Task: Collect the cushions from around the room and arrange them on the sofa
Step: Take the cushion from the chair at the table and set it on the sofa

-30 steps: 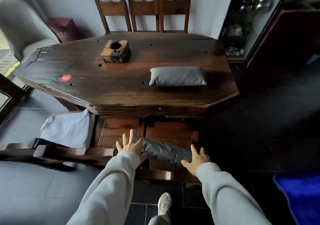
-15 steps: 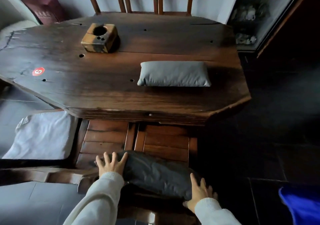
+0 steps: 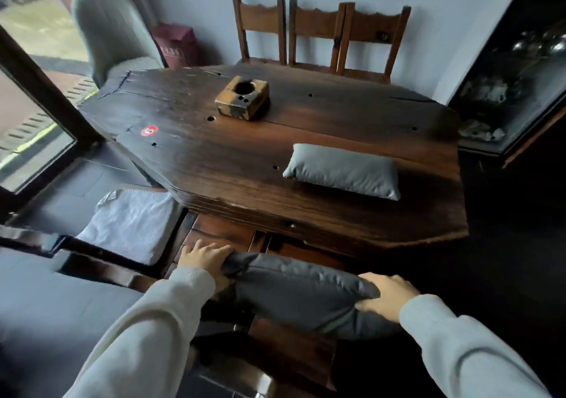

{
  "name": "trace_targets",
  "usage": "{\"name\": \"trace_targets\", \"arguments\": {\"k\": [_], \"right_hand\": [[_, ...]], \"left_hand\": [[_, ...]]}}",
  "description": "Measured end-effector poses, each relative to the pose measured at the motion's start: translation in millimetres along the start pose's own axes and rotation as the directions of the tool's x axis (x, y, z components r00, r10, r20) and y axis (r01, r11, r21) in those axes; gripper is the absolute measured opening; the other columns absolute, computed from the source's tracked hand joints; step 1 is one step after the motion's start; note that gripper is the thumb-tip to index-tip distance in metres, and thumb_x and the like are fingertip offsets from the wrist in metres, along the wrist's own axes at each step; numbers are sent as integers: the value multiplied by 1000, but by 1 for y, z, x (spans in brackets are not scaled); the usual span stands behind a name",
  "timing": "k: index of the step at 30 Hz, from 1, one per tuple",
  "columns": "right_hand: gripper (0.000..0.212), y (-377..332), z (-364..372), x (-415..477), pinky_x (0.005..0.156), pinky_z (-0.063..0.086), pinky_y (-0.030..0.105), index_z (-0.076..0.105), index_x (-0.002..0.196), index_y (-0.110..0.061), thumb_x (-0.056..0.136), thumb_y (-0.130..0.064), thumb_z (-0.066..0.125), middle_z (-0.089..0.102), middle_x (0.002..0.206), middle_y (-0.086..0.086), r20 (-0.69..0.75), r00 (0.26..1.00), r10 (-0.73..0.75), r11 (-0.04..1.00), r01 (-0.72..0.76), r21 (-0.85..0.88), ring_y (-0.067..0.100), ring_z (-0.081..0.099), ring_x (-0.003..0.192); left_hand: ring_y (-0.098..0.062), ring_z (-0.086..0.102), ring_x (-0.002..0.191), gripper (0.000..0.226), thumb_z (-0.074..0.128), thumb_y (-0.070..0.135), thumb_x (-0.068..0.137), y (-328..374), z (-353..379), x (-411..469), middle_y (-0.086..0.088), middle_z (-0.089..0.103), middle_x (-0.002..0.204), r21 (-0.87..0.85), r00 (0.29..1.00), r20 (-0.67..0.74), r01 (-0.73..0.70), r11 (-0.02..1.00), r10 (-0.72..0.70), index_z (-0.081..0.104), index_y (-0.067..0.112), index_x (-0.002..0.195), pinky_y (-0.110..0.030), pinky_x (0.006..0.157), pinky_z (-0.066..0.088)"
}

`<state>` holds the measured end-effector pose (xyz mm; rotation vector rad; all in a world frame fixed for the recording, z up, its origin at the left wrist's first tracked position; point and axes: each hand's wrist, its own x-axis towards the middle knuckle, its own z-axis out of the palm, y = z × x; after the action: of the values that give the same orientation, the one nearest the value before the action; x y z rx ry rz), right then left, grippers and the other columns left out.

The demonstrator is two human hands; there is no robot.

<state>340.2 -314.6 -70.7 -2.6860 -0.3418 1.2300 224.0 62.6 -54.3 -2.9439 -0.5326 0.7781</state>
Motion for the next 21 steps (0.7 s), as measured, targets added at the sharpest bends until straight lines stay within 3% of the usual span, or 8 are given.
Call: {"name": "trace_targets", "arguments": {"k": [5, 9, 11, 15, 17, 21], "right_hand": [[94, -46, -92, -28, 107, 44, 39, 53, 141, -57, 53, -87, 64, 63, 142, -1, -86, 984, -159, 980, 147, -130, 34, 53, 134], [56, -139, -148, -83, 92, 40, 38, 61, 122, -54, 71, -77, 69, 67, 132, -6, -137, 912, -387, 892, 332, -307, 30, 53, 132], [58, -176, -170, -106, 90, 39, 37, 61, 128, -51, 75, -75, 69, 64, 133, -4, -163, 890, -426, 868, 351, -351, 30, 55, 128], [46, -292, -177, -171, 92, 45, 38, 67, 125, -43, 85, -66, 69, 70, 126, -7, -117, 767, -631, 704, 503, -502, 20, 60, 109], [37, -343, -173, -203, 96, 47, 38, 70, 117, -41, 87, -64, 69, 73, 120, -10, -111, 690, -715, 611, 540, -580, 20, 63, 112], [33, -462, -147, -281, 92, 50, 38, 75, 114, -39, 87, -59, 74, 75, 105, -6, -59, 510, -858, 416, 623, -662, 20, 66, 102]], "left_hand": [[-21, 52, 125, 79, 56, 80, 64, -49, -62, -41, 21, 60, 136, -90, 982, -185, 13, 996, -29, 46, 56, 139, -38, 100, 38], [-23, 60, 119, 74, 65, 80, 60, -117, -103, -107, 13, 70, 121, -170, 948, -272, 124, 978, -167, 57, 53, 129, -34, 92, 43], [-24, 65, 113, 68, 74, 75, 59, -145, -120, -134, 9, 73, 113, -233, 909, -357, 135, 963, -214, 64, 52, 122, -29, 81, 39], [-24, 66, 114, 77, 71, 82, 60, -238, -134, -233, 7, 73, 120, -319, 846, -372, 269, 909, -381, 59, 53, 130, -30, 86, 48], [-24, 66, 112, 79, 73, 82, 59, -278, -137, -282, 8, 73, 119, -402, 792, -410, 288, 869, -452, 61, 49, 130, -33, 89, 51], [-30, 65, 106, 78, 90, 64, 54, -368, -117, -395, -1, 72, 112, -617, 597, -504, 256, 744, -624, 69, 38, 125, -35, 89, 48]]}}
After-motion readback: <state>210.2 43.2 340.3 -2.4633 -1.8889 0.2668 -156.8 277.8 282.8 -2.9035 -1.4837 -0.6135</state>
